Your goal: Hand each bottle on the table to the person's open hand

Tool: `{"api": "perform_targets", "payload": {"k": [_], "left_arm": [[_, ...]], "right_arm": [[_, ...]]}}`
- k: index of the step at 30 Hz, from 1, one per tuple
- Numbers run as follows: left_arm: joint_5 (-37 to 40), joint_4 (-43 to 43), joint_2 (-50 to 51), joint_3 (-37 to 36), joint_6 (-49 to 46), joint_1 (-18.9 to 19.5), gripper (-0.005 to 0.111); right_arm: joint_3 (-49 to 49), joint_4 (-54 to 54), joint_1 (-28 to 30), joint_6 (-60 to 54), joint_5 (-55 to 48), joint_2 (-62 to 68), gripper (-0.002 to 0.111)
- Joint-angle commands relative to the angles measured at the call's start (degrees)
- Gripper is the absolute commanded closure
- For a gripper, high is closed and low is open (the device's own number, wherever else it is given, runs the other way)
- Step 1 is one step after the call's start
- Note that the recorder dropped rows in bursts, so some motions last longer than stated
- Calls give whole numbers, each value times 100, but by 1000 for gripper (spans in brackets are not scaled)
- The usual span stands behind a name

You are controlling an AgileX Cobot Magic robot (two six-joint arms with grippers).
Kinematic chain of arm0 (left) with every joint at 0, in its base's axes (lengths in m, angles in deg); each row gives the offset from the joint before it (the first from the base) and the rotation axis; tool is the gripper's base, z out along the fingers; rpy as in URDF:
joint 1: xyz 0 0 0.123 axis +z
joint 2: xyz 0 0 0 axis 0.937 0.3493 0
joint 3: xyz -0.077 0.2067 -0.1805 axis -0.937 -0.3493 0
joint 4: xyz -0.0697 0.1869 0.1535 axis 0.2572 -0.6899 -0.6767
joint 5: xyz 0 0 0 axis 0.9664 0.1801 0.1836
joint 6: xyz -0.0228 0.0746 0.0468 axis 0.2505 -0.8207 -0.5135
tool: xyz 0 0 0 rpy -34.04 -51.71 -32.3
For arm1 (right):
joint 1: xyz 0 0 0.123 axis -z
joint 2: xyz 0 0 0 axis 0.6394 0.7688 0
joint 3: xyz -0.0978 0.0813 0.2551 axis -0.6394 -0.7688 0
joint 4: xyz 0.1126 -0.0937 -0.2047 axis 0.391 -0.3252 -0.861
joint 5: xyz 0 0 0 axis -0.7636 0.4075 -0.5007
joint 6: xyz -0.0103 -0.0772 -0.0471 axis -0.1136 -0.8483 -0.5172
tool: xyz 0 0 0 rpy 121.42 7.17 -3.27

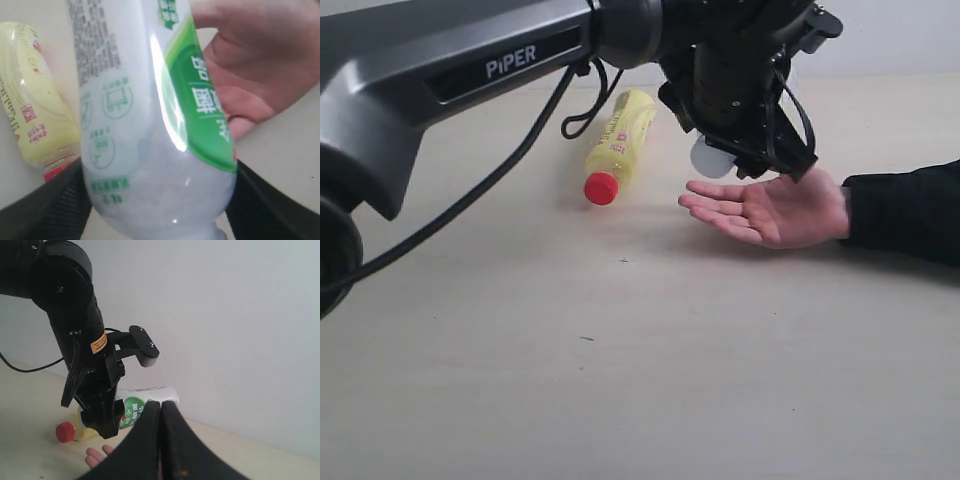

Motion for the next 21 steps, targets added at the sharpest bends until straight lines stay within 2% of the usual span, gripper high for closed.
{"api": "perform_targets", "payload": {"k": [1,13,21], "left_arm": [[25,-214,-92,-18,449,-284,107],[25,-499,-61,-18,2488,-630,107],[25,-967,-61,-674,3889,-915,107]], "right_arm": [[-12,4,17,4,46,-23,108],[-12,13,17,4,46,-23,108],[-12,13,17,4,46,-23,108]]}}
